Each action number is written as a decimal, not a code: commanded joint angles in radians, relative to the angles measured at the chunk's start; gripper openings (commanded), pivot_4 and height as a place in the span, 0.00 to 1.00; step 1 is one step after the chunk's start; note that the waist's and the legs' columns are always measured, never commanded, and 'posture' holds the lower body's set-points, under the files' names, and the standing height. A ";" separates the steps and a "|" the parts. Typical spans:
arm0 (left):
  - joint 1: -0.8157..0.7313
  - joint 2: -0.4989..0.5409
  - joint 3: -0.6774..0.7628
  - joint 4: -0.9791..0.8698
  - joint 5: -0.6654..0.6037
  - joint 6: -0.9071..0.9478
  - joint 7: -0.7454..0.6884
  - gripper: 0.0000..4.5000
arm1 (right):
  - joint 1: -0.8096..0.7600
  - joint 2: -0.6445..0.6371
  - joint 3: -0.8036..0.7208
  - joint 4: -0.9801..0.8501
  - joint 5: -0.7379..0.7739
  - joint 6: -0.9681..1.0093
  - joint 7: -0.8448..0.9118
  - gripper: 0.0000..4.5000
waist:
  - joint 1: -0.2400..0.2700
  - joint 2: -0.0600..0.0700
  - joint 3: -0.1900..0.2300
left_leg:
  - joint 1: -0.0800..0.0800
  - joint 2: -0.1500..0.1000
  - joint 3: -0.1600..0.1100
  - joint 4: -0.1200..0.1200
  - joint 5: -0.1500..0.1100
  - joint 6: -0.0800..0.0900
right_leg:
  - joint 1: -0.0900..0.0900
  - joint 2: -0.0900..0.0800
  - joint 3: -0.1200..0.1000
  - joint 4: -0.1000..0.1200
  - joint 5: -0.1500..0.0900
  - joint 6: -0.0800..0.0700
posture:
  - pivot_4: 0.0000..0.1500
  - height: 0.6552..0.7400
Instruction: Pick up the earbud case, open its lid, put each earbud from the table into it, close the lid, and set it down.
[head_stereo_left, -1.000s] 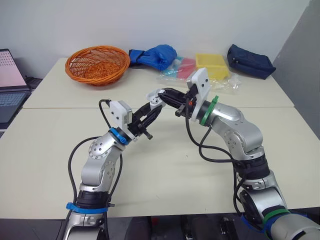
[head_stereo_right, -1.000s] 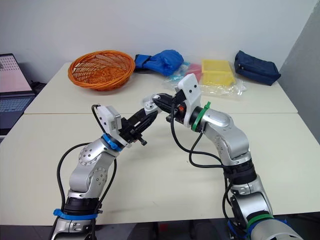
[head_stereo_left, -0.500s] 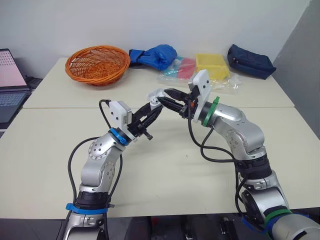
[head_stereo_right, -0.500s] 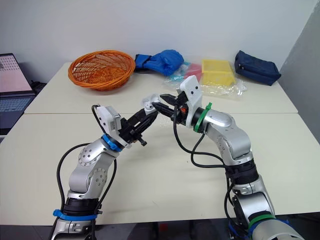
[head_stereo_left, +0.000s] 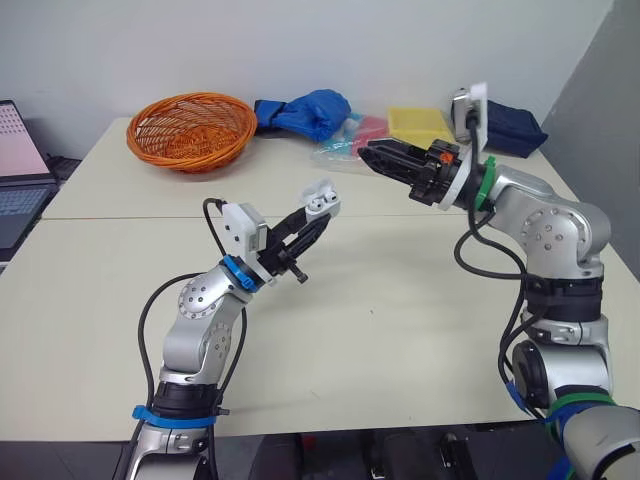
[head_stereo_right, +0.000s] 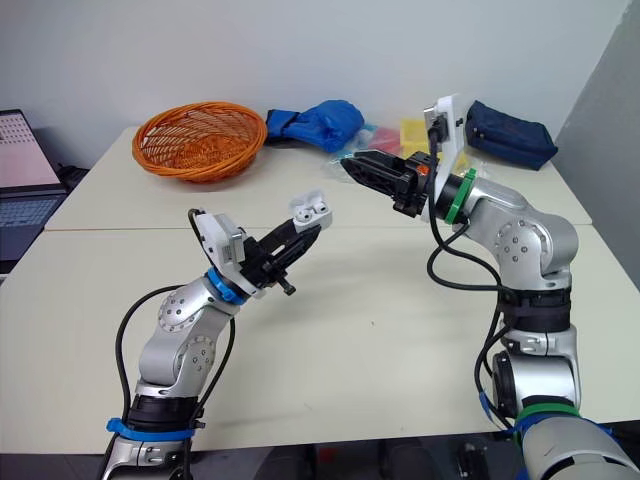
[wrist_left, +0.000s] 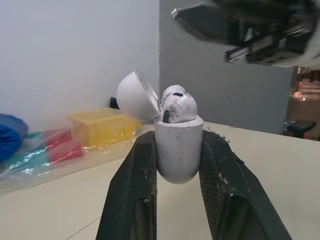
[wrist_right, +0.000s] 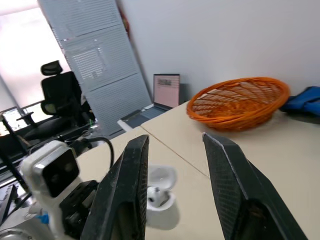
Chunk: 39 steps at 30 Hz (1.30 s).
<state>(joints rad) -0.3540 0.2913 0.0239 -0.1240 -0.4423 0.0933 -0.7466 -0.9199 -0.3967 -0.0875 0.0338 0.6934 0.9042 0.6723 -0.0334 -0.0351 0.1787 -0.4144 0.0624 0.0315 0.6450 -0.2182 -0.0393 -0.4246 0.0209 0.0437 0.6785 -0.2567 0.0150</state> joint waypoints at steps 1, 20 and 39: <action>-0.020 0.007 -0.017 -0.008 -0.005 -0.023 -0.043 0.17 | -0.076 -0.023 0.092 0.170 -0.089 0.002 0.054 0.25 | -0.002 0.000 0.000 | 0.000 0.000 0.000 0.000 0.000 0.000 | 0.000 0.001 0.000 0.000 0.000 -0.001 | 1.00 1.00; -0.025 0.029 -0.018 0.020 0.000 -0.027 -0.094 0.17 | -0.167 -0.056 0.268 0.114 -0.159 0.052 0.384 0.01 | 0.005 0.001 0.001 | -0.003 -0.001 0.000 -0.001 0.000 0.001 | -0.002 -0.002 -0.002 -0.001 -0.001 -0.001 | 1.00 1.00; -0.121 0.166 0.039 -0.007 -0.340 0.738 0.002 0.17 | 0.164 -0.132 0.136 -0.178 -0.241 -0.442 0.375 0.28 | 0.002 0.000 0.001 | -0.002 -0.001 -0.002 0.000 0.000 0.001 | 0.000 -0.001 -0.003 -0.002 -0.001 0.000 | 1.00 1.00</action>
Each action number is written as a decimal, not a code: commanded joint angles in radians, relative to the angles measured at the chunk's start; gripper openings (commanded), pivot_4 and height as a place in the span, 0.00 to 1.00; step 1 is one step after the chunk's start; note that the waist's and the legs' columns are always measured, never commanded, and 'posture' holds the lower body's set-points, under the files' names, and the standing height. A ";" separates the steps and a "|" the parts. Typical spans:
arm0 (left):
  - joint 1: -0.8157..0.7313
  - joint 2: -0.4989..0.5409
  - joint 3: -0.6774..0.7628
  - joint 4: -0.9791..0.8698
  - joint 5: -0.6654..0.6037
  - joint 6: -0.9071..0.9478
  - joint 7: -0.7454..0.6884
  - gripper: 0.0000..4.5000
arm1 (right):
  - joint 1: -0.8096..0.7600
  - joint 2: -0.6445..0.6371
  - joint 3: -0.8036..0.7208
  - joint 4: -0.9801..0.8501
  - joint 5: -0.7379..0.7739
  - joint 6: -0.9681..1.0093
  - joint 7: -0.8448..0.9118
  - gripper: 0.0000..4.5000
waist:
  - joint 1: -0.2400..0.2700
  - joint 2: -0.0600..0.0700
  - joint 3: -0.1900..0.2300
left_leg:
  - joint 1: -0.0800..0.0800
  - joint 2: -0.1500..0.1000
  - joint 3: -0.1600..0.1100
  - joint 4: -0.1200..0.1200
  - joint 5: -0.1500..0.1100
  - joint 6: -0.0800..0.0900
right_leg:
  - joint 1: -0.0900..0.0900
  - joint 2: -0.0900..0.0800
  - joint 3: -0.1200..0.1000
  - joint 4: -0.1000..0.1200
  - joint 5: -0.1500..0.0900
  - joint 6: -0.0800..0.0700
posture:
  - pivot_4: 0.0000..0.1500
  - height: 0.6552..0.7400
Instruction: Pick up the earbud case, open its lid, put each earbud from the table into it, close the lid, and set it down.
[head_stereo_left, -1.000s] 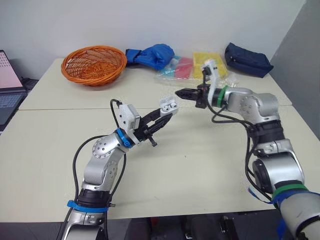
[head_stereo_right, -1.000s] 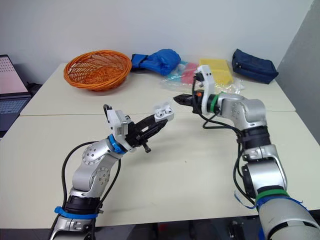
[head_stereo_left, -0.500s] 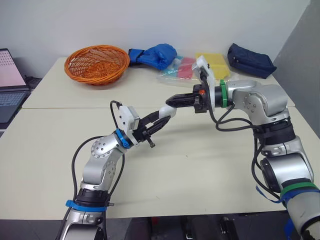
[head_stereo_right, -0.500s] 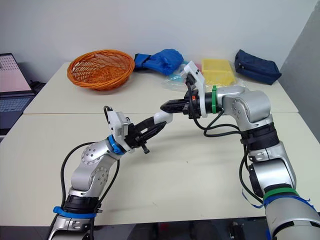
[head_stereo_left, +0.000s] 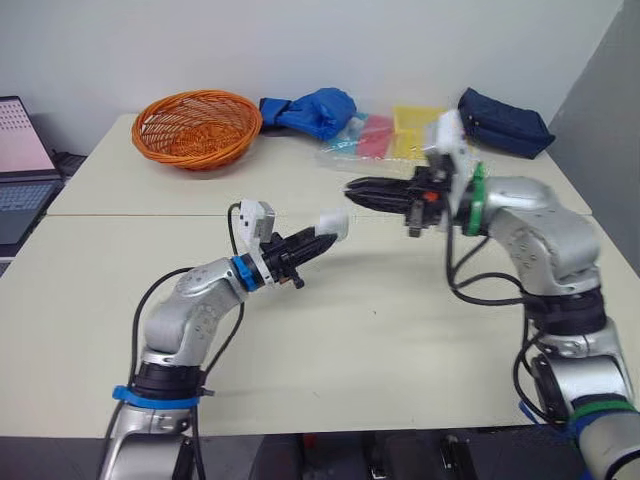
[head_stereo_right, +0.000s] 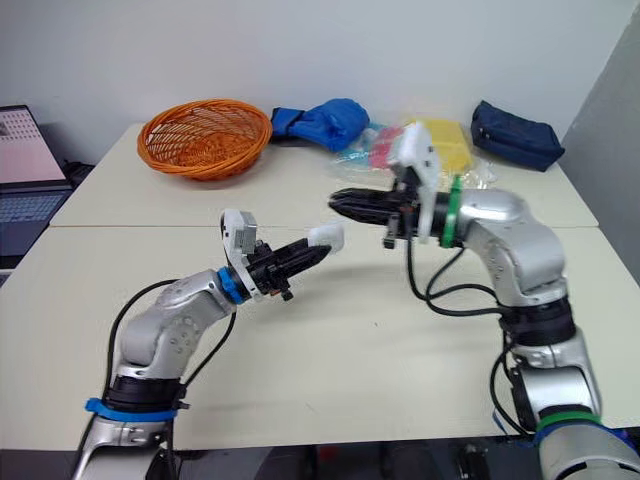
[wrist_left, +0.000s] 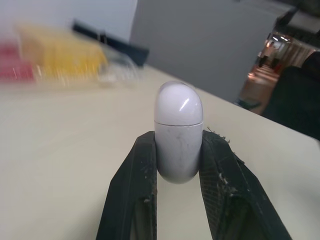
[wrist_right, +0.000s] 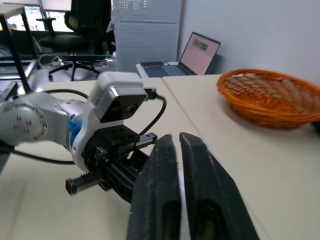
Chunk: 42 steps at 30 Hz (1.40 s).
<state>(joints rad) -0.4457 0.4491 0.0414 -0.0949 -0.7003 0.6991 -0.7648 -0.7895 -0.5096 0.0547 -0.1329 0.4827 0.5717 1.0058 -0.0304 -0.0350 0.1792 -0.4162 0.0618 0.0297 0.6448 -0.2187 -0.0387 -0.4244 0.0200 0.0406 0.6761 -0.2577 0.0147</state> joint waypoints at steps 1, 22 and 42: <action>-0.046 -0.003 0.054 0.001 -0.119 0.227 0.081 0.17 | 0.076 -0.028 -0.002 0.008 -0.053 -0.179 0.061 0.37 | -0.001 0.000 0.000 | 0.000 0.000 0.001 0.000 0.000 0.000 | 0.000 0.000 0.001 0.001 0.000 0.000 | 1.00 1.00; -0.095 -0.205 0.354 0.133 -0.203 0.779 0.583 0.44 | 0.343 -0.141 0.058 0.190 -0.209 -0.535 0.234 1.00 | -0.005 0.000 0.000 | 0.008 -0.001 0.001 0.000 0.000 0.000 | 0.004 0.001 0.003 0.004 0.000 0.000 | 1.00 1.00; 0.466 0.449 0.267 -0.150 0.270 -0.261 -0.058 1.00 | 0.263 -0.145 0.037 0.292 -0.189 -0.551 0.275 1.00 | 0.001 0.000 0.001 | 0.015 0.001 0.004 -0.011 0.000 -0.002 | 0.005 -0.007 0.006 0.004 -0.010 -0.018 | 1.00 1.00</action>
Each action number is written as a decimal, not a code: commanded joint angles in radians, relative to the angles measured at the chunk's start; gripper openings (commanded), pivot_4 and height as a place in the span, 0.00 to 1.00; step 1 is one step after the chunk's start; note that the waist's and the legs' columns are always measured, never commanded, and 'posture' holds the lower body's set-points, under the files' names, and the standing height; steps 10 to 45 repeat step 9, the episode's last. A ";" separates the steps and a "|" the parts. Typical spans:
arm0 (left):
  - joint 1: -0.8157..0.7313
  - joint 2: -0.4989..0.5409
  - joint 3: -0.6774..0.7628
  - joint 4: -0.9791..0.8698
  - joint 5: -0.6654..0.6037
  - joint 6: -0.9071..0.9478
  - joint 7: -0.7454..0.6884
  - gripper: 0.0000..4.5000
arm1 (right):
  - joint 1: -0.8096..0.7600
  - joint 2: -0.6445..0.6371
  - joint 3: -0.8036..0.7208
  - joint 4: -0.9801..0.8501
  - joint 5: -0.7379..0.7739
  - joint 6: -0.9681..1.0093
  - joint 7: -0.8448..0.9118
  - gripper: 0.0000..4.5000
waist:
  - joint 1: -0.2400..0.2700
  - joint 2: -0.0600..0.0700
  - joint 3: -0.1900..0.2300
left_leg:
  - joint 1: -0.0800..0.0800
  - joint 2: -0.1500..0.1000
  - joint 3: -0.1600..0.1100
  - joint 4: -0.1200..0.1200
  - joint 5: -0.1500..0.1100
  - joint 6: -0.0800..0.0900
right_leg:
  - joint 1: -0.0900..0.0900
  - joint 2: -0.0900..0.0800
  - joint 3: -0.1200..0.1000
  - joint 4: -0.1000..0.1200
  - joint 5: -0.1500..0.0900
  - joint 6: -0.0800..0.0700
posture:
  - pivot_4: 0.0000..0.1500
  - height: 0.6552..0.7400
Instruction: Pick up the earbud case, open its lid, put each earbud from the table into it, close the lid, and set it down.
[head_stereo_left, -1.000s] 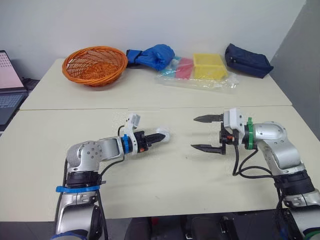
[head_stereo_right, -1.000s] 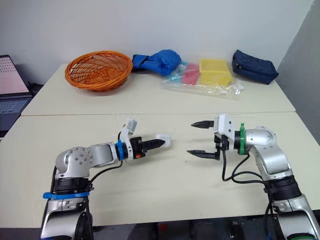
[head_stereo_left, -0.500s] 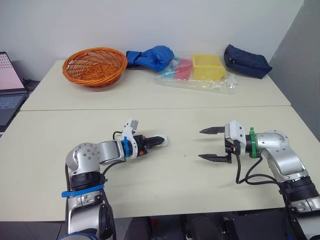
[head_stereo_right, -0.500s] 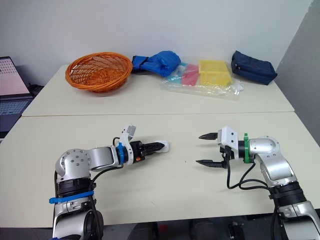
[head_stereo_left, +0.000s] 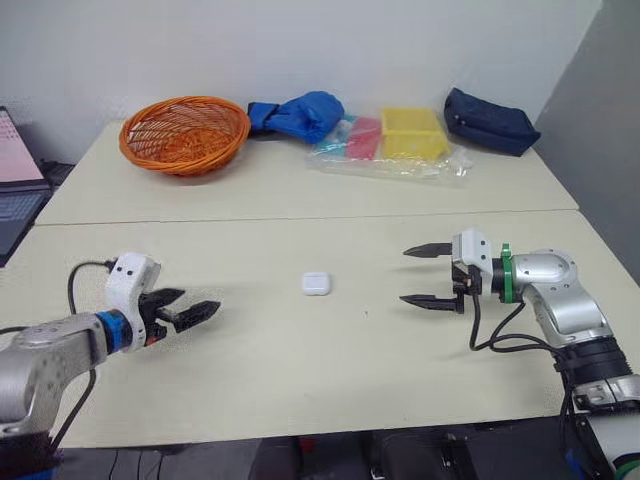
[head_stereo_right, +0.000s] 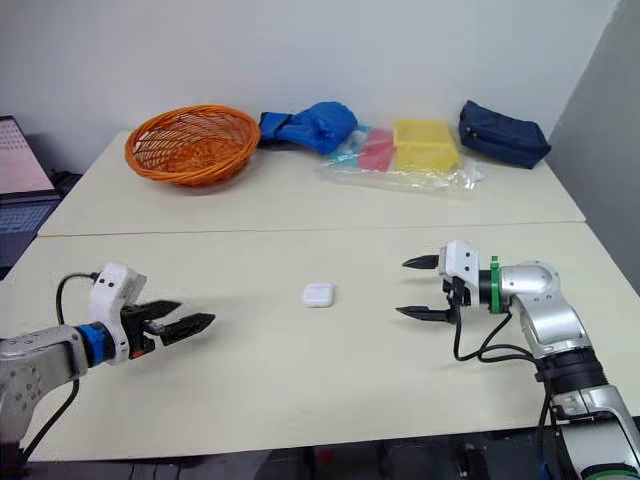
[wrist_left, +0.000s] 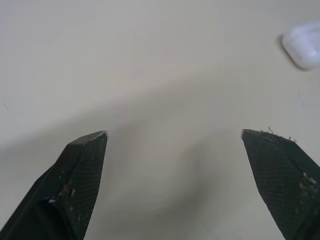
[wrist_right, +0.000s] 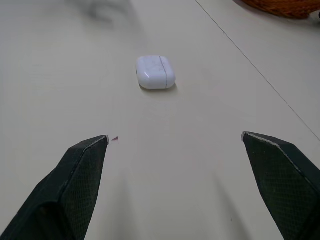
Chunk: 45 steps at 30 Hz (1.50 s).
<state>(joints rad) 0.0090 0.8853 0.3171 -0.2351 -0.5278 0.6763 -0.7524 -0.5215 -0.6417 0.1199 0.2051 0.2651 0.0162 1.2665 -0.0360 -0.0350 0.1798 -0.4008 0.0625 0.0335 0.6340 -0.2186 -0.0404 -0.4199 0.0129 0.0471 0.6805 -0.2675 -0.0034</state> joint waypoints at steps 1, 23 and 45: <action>0.009 0.004 -0.003 0.009 0.109 -0.288 -0.084 1.00 | -0.003 -0.012 -0.030 -0.054 0.032 0.005 0.014 1.00 | 0.010 0.000 0.000 | 0.000 0.000 0.001 0.000 0.000 0.000 | 0.000 0.000 0.000 -0.001 0.000 0.000 | 1.00 1.00; -0.042 -0.027 0.010 0.086 0.097 -0.345 -0.103 1.00 | -0.025 -0.001 -0.030 -0.049 0.032 0.018 -0.013 1.00 | 0.008 0.000 0.000 | -0.001 0.000 0.001 -0.004 0.000 0.000 | -0.001 0.002 -0.001 -0.002 0.002 0.007 | 1.00 1.00; -0.042 -0.027 0.010 0.086 0.097 -0.345 -0.103 1.00 | -0.025 -0.001 -0.030 -0.049 0.032 0.018 -0.013 1.00 | 0.008 0.000 0.000 | -0.001 0.000 0.001 -0.004 0.000 0.000 | -0.001 0.002 -0.001 -0.002 0.002 0.007 | 1.00 1.00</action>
